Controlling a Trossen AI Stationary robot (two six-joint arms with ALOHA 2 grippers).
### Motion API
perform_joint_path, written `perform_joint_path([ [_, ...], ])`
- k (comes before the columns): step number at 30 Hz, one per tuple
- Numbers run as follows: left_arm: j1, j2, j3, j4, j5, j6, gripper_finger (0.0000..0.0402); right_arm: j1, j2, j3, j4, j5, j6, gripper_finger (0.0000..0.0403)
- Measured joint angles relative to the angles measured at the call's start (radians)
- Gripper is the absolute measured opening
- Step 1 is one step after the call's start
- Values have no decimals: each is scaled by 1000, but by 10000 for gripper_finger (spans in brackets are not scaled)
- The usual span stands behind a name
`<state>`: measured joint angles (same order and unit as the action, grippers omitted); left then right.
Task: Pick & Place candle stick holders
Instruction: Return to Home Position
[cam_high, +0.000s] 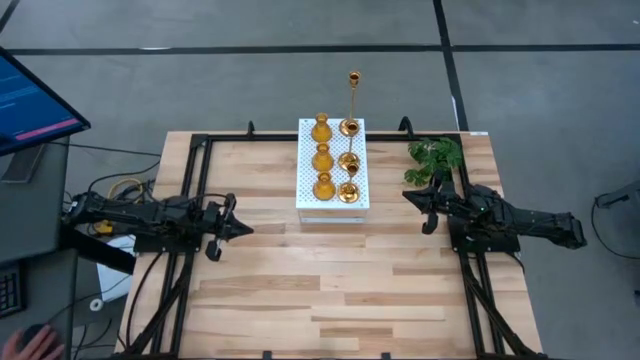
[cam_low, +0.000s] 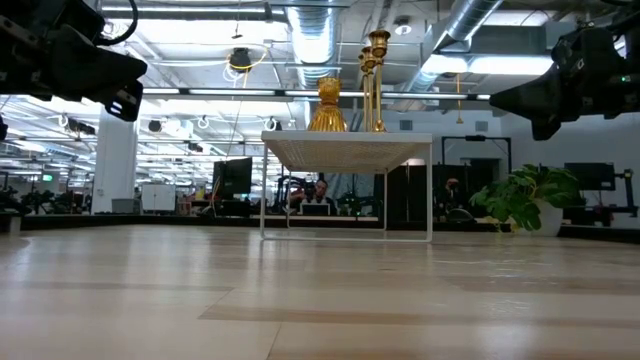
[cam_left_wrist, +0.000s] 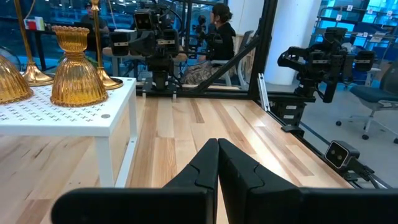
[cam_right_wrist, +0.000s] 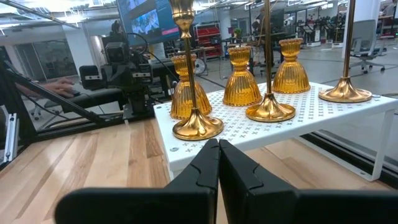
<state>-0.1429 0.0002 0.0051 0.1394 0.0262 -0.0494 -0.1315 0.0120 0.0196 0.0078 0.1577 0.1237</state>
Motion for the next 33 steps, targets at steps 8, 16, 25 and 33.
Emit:
perform_joint_path([
  [8, 11, 0, 0, 0, 0, 0, 10, 0, 0, 0, 0, 0, 0, 0],
  [16, 30, 0, 0, 0, 0, 0, 10, 0, 0, 0, 0, 0, 0, 0],
  [25, 36, 0, 0, 0, 0, 0, 10, 0, 0, 0, 0, 0, 0, 0],
  [33, 47, 0, 0, 0, 0, 0, 10, 0, 0, 0, 0, 0, 0, 0],
])
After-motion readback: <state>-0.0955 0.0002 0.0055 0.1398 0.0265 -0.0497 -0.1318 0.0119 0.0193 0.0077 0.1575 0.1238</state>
